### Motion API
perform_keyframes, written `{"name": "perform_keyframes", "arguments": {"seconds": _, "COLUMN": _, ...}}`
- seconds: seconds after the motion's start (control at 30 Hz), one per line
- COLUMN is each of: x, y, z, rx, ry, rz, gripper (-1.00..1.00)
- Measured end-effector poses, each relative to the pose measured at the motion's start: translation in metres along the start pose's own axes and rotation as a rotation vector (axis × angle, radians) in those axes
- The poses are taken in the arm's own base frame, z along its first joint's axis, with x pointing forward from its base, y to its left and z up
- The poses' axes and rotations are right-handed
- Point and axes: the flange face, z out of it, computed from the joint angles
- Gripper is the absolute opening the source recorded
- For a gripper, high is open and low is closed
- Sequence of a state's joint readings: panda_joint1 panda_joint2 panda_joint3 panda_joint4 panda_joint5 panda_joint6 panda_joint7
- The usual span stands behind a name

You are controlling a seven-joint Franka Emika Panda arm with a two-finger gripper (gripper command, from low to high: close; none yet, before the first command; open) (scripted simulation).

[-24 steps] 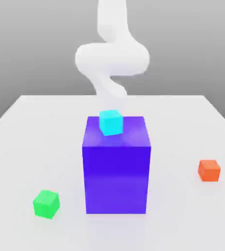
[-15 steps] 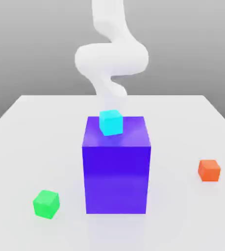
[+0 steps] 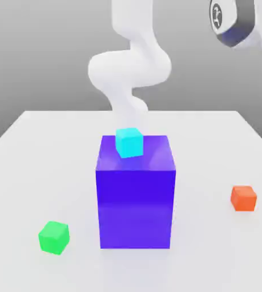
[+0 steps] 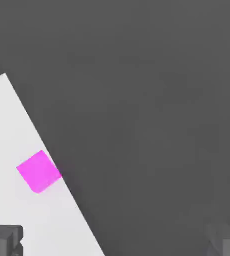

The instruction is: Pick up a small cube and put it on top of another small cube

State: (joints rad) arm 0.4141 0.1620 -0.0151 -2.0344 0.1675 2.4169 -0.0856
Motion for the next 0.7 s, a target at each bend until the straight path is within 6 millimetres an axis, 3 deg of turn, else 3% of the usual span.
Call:
{"name": "perform_keyframes", "arguments": {"seconds": 0.17, "x": -0.004, "y": -0.036, "z": 0.086, "rx": -0.018, "ry": -0.104, "rz": -0.212, "gripper": 0.00}}
{"name": "perform_keyframes", "arguments": {"seconds": 0.37, "x": -0.026, "y": -0.079, "z": 0.187, "rx": -0.047, "ry": -0.226, "rz": -0.482, "gripper": 0.00}}
{"name": "perform_keyframes", "arguments": {"seconds": 0.5, "x": -0.042, "y": -0.080, "z": 0.253, "rx": -0.053, "ry": -0.248, "rz": -0.532, "gripper": 0.00}}
{"name": "perform_keyframes", "arguments": {"seconds": 0.53, "x": -0.045, "y": -0.079, "z": 0.263, "rx": -0.053, "ry": -0.248, "rz": -0.534, "gripper": -1.00}}
{"name": "perform_keyframes", "arguments": {"seconds": 0.7, "x": -0.045, "y": -0.079, "z": 0.263, "rx": -0.052, "ry": -0.251, "rz": -0.533, "gripper": -1.00}}
